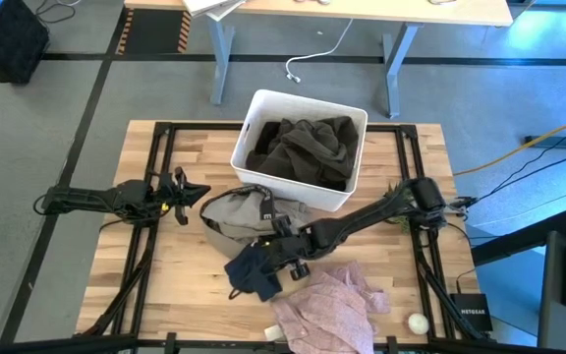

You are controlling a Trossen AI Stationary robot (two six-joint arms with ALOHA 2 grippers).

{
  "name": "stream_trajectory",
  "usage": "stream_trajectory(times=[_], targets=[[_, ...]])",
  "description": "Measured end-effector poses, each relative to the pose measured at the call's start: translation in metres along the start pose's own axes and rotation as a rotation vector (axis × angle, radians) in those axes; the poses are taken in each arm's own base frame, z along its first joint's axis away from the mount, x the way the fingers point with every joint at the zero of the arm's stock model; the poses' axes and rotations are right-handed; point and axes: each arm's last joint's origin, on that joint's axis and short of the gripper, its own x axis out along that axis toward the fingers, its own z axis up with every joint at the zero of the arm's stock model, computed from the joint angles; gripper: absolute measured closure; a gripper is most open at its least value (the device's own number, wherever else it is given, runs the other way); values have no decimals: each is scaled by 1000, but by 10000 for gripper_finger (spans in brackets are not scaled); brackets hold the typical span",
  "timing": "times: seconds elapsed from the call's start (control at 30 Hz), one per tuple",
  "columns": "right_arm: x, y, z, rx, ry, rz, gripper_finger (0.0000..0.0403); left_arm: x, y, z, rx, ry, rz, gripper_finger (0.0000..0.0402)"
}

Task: Sort clothes
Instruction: Put the blue short into the white bin

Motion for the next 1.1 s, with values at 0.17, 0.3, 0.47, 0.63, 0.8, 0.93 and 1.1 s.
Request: stream_trajectory(times=[0.17, 0.3, 0.47, 0.63, 0.8, 0.93, 1.1], targets=[[-35, 0, 8, 22, -76, 2, 372, 0, 0, 1, -2, -6, 1, 398], [-61, -1, 12, 26, -133, -2, 393, 0, 0, 0, -7, -1, 2, 398], [-87, -1, 15, 31, -193, -37, 381, 0, 0, 0, -7, -1, 2, 398], [-119, -8, 16, 49, -274, -51, 394, 0, 0, 0, -6, -1, 3, 398], [-160, -24, 12, 91, -373, -147, 389, 0, 0, 0, -4, -1, 3, 398], [-203, -44, 4, 138, -488, -246, 389, 0, 0, 0, -4, -2, 3, 398], [-243, -72, -11, 198, -580, -376, 394, 0, 0, 0, -7, -1, 4, 398]])
